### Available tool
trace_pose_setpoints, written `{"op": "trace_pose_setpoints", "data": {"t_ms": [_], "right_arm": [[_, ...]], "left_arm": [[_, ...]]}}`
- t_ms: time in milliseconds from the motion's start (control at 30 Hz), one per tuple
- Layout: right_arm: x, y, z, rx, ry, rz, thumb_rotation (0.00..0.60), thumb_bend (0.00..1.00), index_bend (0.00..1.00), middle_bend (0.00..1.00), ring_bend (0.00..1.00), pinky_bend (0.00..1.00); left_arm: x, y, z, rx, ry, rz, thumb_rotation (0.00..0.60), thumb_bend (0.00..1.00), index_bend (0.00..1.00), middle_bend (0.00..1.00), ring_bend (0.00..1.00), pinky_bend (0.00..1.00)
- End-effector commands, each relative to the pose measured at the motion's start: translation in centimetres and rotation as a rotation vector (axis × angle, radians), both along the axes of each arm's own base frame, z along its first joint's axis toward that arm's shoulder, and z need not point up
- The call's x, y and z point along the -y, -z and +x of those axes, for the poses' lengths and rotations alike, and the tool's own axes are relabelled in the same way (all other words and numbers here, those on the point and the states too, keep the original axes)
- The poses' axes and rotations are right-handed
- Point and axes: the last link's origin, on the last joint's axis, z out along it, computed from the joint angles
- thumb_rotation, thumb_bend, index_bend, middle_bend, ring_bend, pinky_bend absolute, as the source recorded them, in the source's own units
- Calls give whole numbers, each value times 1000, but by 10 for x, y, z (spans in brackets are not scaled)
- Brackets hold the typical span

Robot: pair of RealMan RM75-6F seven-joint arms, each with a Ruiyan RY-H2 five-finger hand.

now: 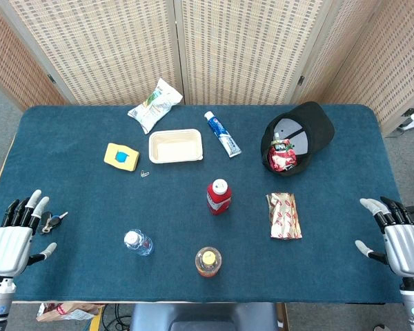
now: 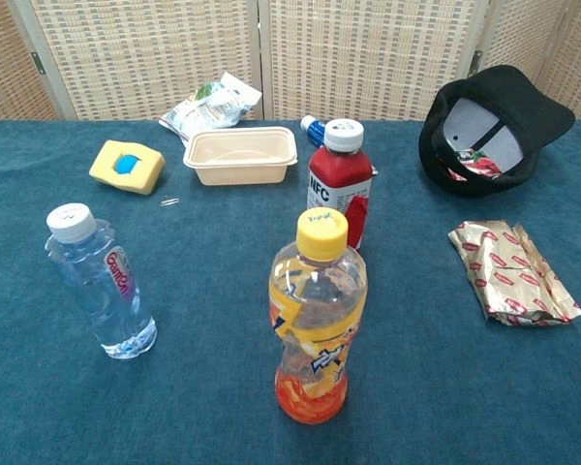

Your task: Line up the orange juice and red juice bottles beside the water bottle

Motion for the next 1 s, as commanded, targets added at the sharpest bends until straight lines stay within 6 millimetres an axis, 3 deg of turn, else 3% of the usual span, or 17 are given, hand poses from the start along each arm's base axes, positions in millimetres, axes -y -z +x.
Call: {"op": "trace_pose_setpoints", "data": {"t_ms": [33,500,667,1000], "right_arm": [[0,0,1,2,-6,4,600,142,212,222,116,160],[0,8,9,62,-82,85,600,112,212,222,116,160],[5,21,21,110,-131,197,600,42,213,222,116,194],[17,56,51,286,-228,450,600,0,212,228,116,216]], "left_arm": [[0,0,0,-1,-1,-6,600,133,56,0,8,0],[4,-1,1,-1,1,-2,600,133,56,0,8,0],[5,0,4,-3,16,-13,600,133,56,0,8,0],[5,-2,7,-2,24,-10,600,133,56,0,8,0]]}}
